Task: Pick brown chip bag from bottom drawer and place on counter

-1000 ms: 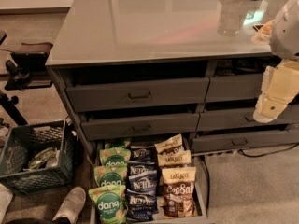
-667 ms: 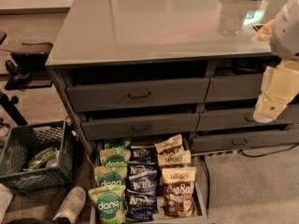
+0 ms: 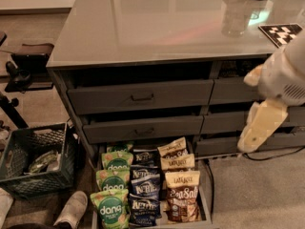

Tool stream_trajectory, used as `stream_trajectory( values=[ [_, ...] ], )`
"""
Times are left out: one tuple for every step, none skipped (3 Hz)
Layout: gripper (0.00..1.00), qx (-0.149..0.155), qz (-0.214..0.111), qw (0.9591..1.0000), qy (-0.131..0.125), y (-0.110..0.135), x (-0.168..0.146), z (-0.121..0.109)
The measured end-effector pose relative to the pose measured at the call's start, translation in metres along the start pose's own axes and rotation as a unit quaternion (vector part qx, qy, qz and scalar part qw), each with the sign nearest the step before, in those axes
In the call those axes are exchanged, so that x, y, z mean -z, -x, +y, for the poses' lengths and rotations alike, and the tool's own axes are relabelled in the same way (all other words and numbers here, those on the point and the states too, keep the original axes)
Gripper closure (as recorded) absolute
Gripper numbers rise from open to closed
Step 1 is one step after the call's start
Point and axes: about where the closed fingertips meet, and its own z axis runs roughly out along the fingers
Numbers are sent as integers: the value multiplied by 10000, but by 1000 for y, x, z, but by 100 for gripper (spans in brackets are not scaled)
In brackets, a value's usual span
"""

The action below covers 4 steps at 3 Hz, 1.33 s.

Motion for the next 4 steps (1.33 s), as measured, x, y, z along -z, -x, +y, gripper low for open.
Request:
stream_trajectory(
  values=[
    [0, -174, -296, 9991, 241, -16, -67, 19],
    [0, -202, -602, 9974, 330, -35, -131, 35],
    [0, -246, -845, 9955, 363, -55, -192, 37],
    [0, -248, -845, 9955, 364, -55, -192, 37]
  ],
)
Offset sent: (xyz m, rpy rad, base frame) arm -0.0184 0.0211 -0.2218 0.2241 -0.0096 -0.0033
